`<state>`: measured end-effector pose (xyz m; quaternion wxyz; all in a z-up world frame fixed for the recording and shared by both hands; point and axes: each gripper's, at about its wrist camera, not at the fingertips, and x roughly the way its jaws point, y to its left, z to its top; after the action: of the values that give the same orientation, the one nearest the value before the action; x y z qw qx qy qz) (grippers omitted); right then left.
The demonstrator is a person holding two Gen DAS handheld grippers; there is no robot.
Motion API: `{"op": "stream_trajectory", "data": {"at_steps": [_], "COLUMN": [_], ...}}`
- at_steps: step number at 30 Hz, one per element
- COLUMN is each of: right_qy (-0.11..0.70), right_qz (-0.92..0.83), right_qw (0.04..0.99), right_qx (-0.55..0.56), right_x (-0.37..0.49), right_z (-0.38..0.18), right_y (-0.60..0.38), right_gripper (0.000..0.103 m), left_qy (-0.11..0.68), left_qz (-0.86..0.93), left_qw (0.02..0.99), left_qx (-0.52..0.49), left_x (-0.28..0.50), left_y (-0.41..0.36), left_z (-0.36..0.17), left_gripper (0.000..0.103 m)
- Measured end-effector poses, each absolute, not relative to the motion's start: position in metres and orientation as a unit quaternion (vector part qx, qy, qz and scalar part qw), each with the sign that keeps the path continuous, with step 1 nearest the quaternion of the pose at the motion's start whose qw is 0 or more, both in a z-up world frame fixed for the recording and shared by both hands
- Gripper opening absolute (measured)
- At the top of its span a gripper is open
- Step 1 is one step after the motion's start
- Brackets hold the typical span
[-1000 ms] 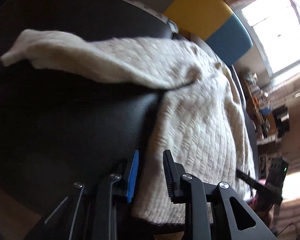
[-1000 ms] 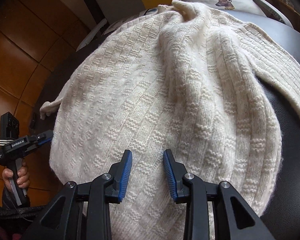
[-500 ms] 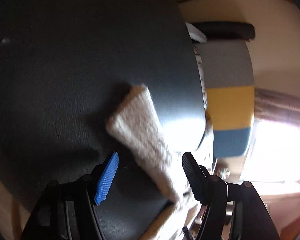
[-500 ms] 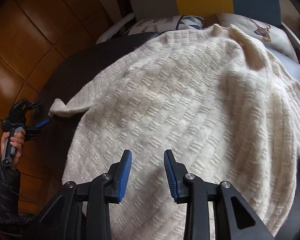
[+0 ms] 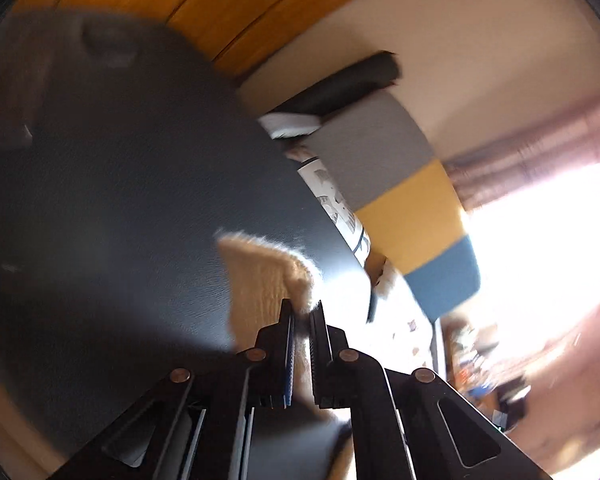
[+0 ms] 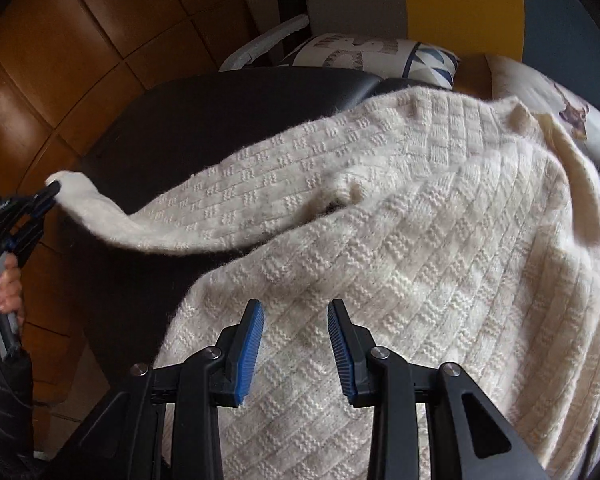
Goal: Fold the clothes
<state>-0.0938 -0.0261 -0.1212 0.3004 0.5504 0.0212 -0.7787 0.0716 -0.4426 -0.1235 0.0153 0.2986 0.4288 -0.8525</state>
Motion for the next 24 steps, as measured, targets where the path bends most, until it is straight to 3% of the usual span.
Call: {"op": "stream_trajectory", "data": {"at_steps": [4, 7, 10, 13, 16, 21, 24], "right_qy": [0.010, 0.004, -0.016, -0.041, -0.062, -0.064, -0.068], "right_qz": [-0.772, -0.770, -0.766, -0.762, -0.772, -0.807, -0.825], "right_qw": [0.291, 0.296, 0.302, 0.318, 0.333, 0.301, 0.267], "right_qx": [0.565, 0.566, 0.567, 0.562, 0.538, 0.505, 0.493], "right_x": [-0.094, -0.095, -0.097, -0.098, -0.098, -0.122, -0.146], "right_z": [-0.142, -0.143, -0.143, -0.138, -0.121, -0.093, -0.084], "right_y": [-0.026, -0.024, -0.017, -0.006, 0.012, 0.053, 0.082], "right_gripper": [0.034, 0.034, 0.034, 0.034, 0.034, 0.034, 0.034], "left_qy": [0.395, 0.436, 0.495, 0.466, 0.401, 0.277, 0.247], "left_qz": [-0.835, -0.784, -0.765, -0.791, -0.833, -0.866, -0.864], "left_qw": [0.062, 0.103, 0.134, 0.181, 0.134, 0.034, -0.013], "left_qx": [0.379, 0.430, 0.391, 0.352, 0.357, 0.414, 0.439], "left_x": [0.100, 0.115, 0.134, 0.136, 0.090, -0.030, -0.099], "left_y": [-0.445, -0.458, -0.482, -0.493, -0.469, -0.383, -0.337], "left_z": [-0.163, -0.196, -0.191, -0.158, -0.128, -0.113, -0.122], "left_gripper": [0.007, 0.008, 0.020, 0.024, 0.033, 0.033, 0.033]}}
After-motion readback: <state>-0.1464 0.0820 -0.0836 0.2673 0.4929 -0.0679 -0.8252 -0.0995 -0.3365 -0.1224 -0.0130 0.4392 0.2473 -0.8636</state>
